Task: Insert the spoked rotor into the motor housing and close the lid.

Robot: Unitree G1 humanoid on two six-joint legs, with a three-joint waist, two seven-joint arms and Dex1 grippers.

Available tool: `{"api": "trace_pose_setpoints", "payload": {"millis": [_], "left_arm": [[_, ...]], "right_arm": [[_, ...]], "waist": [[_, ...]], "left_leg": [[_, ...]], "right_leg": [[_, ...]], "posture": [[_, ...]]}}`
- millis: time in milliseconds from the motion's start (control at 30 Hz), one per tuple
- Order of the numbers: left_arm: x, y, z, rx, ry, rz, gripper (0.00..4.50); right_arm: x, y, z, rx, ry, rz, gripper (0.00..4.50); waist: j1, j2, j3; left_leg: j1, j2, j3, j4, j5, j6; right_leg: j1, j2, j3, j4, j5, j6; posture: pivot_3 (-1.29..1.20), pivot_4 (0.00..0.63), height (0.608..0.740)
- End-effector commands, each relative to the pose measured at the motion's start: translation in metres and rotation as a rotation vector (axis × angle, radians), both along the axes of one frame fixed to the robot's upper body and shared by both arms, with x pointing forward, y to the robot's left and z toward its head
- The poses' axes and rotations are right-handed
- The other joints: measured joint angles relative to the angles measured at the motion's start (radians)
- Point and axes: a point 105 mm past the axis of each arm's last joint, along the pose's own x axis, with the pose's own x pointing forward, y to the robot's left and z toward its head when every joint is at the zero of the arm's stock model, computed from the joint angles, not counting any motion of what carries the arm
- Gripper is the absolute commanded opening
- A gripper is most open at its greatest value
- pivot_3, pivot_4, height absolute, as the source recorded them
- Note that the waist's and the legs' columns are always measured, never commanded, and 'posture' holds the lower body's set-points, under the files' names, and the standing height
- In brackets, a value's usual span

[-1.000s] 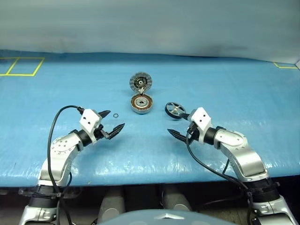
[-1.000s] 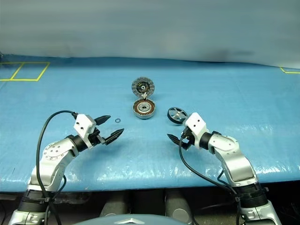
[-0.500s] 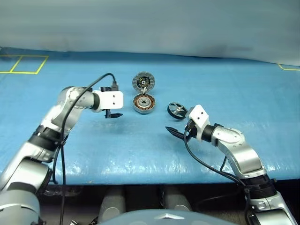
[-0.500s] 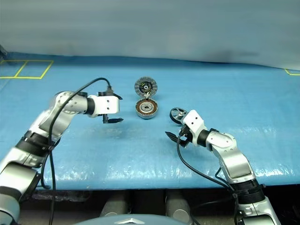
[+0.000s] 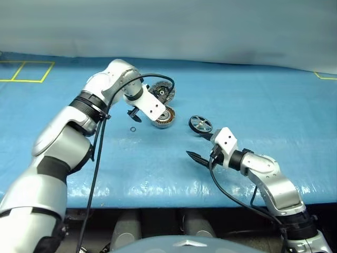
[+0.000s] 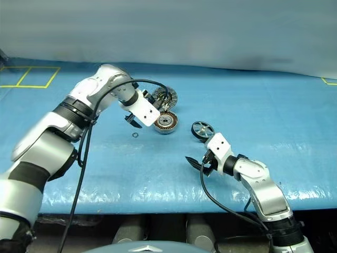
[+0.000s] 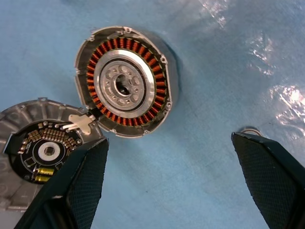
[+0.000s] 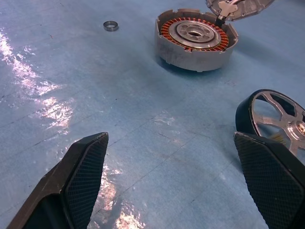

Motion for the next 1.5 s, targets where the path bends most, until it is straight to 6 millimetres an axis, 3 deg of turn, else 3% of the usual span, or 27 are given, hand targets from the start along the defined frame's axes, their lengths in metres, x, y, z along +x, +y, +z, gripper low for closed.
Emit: {"api": "trace_pose_setpoints", "payload": {"millis": [33, 500, 1000, 1200, 1500], "left_arm": [[0.003, -0.007, 0.009, 0.094, -0.038, -0.054, 4.5], [0.008, -0.021, -0.019, 0.093, -0.031, -0.052, 4.5], [0.017, -0.035, -0.031, 0.016, -0.061, 0.004, 4.5], [0.021, -0.036, -0.027, 0.002, -0.081, 0.027, 4.5], [0.018, -0.033, -0.047, 0.012, -0.049, 0.067, 4.5]], "right_arm": [[-0.005, -0.004, 0.012, -0.002, -0.031, -0.005, 4.47], [-0.006, 0.0, 0.016, -0.008, -0.037, 0.01, 4.47], [-0.012, 0.002, 0.013, 0.01, -0.031, -0.013, 4.47], [-0.013, 0.001, 0.012, 0.013, -0.029, -0.022, 4.47], [-0.014, 0.002, 0.013, 0.019, -0.034, -0.033, 4.47]], "waist": [[0.001, 0.0, 0.0], [0.001, 0.0, 0.0], [0.003, -0.001, 0.0], [0.002, -0.001, 0.0], [0.004, -0.001, 0.0]], "left_leg": [[0.0, 0.0, 0.0, 0.0, 0.0, 0.0], [-0.002, 0.0, -0.001, 0.004, 0.0, 0.001], [-0.006, -0.001, -0.002, 0.01, -0.001, 0.001], [-0.006, -0.001, -0.002, 0.01, -0.001, 0.001], [-0.006, -0.001, -0.003, 0.011, -0.001, 0.001]], "right_leg": [[0.0, 0.0, 0.0, 0.0, 0.0, 0.0], [0.0, 0.0, 0.0, 0.001, 0.001, 0.002], [-0.001, 0.0, 0.0, 0.003, 0.002, 0.003], [-0.001, 0.0, 0.0, 0.003, 0.002, 0.003], [-0.001, 0.0, 0.0, 0.003, 0.002, 0.003]], "posture": [[0.0, 0.15, 0.74], [0.0, 0.15, 0.74], [0.0, 0.15, 0.74], [0.0, 0.15, 0.74], [0.0, 0.15, 0.74]]}}
